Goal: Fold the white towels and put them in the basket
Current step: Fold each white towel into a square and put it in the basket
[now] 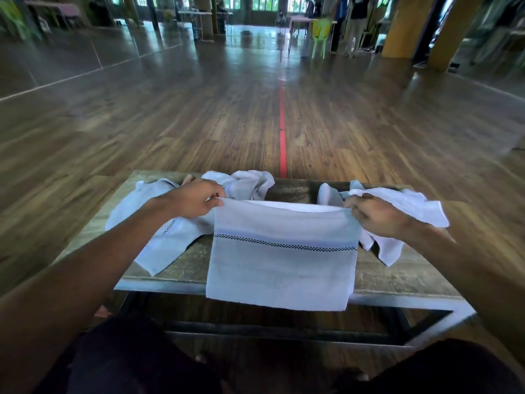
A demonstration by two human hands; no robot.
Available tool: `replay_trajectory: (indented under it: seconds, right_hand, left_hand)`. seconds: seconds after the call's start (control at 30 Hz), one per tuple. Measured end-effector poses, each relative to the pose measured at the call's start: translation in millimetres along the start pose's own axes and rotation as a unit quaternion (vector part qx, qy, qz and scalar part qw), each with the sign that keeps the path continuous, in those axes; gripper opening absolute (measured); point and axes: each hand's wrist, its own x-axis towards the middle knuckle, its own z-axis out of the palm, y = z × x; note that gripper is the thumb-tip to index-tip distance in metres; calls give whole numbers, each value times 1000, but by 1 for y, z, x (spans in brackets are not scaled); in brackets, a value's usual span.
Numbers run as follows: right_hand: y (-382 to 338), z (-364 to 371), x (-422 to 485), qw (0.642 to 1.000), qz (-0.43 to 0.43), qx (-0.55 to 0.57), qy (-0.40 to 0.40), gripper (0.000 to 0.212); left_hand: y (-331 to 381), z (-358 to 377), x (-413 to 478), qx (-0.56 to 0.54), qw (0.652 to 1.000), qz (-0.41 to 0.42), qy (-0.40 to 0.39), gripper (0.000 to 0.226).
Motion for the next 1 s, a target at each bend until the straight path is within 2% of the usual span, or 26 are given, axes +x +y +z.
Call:
replay_trajectory:
  seconds: [0.13,0.27,0.37,0.5,0.63,0.8,0.9,1.0]
  right_hand:
    - [-11,-32,-20,998,-8,49,-29,23]
    - [-21,-56,-33,998,3,-15,-67,25]
    - [-30,-73,-37,993,11,57,-99,23]
    - [-37,-100,-41,987,29,145,-60,22]
    - [-36,-116,-41,997,8,67,-26,15]
    - [-34,-127,-40,997,-15,70,-26,14]
    - [-36,-139,-40,995,-7,100,-29,9]
    - [-34,-154,-39,979,25,194,-61,14]
  left_hand:
    - [6,-25,-17,-19,1000,6,-1,15]
    - [12,-49,-31,-58,998,26,4,8]
    - [18,-64,-38,-62,998,22,13,7]
    - [23,-78,-43,-38,998,27,34,9]
    - [24,-94,-48,-15,998,45,39,13]
    - [29,-104,-51,39,993,72,85,13]
    - [34,-111,-51,28,992,75,100,10]
    - [33,-120,-50,5,992,78,100,7]
